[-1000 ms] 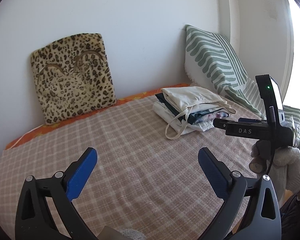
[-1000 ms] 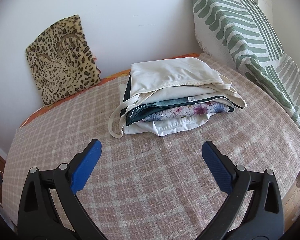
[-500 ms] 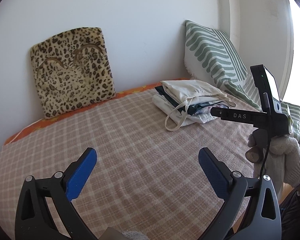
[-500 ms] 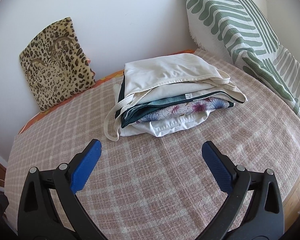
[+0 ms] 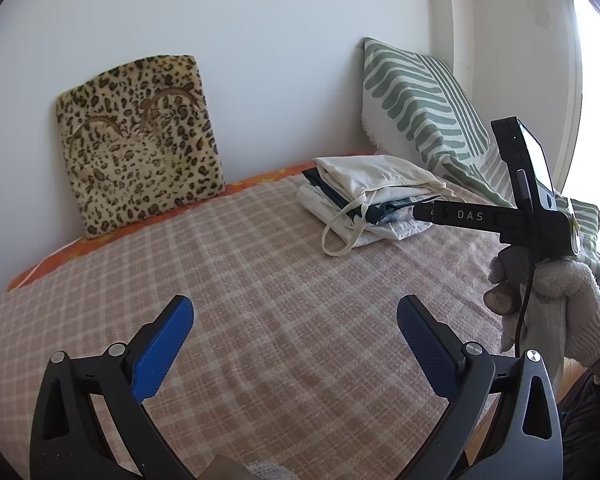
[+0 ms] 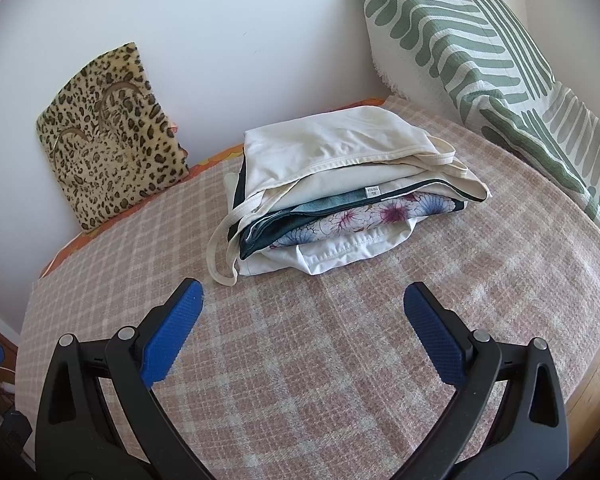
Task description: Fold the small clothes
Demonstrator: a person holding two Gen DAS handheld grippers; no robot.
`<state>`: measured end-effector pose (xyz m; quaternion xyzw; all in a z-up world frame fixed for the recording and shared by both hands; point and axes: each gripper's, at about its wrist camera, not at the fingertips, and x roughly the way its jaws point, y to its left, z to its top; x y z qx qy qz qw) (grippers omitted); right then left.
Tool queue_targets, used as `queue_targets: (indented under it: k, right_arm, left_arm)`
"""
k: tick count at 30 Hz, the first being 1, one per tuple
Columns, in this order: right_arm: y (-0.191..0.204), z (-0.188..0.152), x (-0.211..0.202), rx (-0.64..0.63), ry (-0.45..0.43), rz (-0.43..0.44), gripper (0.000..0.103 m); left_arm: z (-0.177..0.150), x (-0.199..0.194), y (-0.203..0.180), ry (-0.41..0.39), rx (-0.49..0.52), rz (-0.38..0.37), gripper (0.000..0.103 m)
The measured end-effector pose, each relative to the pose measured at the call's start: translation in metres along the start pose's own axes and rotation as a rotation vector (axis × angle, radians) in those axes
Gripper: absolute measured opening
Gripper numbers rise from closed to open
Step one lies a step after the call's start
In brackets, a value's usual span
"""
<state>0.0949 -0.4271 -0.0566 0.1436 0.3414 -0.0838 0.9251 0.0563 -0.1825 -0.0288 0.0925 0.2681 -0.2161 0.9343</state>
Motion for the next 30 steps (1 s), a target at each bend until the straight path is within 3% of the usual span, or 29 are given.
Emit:
queue_targets:
  k: [30]
  right_arm:
    - [0.0086,0.0016,0.0031,-0.006,0.001,0.020,0.102]
  left_arm:
    - [0.0027,-0.0070,0.0040,-0.012,0.008,0.006,0.102]
